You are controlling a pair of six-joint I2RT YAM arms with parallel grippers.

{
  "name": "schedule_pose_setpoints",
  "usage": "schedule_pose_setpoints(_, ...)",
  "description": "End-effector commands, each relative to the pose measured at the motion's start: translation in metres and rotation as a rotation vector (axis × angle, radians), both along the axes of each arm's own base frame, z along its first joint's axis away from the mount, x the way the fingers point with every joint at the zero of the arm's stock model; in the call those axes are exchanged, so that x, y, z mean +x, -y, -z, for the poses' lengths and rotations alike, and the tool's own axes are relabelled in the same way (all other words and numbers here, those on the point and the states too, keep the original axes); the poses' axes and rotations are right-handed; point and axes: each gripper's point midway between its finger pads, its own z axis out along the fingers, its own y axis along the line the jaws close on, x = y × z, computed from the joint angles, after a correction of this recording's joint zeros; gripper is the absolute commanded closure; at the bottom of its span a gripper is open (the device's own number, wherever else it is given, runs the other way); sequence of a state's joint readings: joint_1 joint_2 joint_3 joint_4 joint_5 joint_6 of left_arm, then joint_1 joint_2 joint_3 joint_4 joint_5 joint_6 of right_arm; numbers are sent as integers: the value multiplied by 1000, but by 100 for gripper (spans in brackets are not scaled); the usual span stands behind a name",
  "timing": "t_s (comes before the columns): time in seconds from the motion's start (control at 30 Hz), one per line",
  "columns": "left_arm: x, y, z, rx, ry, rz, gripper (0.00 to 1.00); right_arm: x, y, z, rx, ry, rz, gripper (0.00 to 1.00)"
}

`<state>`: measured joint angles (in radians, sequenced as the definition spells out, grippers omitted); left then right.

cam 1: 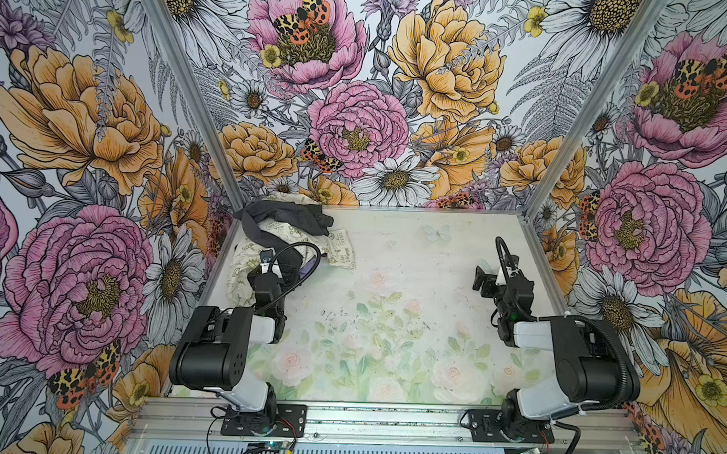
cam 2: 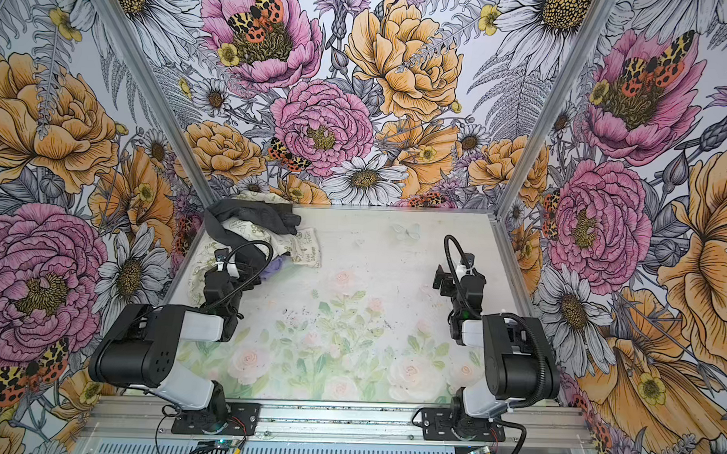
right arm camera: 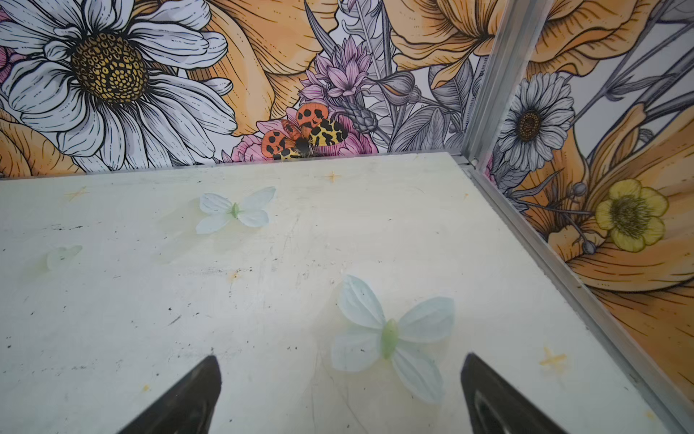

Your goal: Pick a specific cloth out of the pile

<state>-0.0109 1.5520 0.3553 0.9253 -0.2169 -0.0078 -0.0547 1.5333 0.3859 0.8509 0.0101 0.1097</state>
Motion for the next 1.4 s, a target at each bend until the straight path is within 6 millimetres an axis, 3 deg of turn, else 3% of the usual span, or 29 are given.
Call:
schedule_pose_setpoints(0.0,6,5,-12,1,43,31,1,2,0,-6,-15,25,-5,0)
schedule_pose_setpoints(1.0,7,6,-13,4,41,34,1,2,-1,-6,-21,25,-3,1)
schedule_pose_setpoints(1.13,-1,-1,-22,38,63,-68,1,6,1,-25,-54,-16,46,0)
schedule_pose_setpoints(1.37,-11,11,-55,77,-28,-95,1,8,-7,-58,-70,-124,51,1)
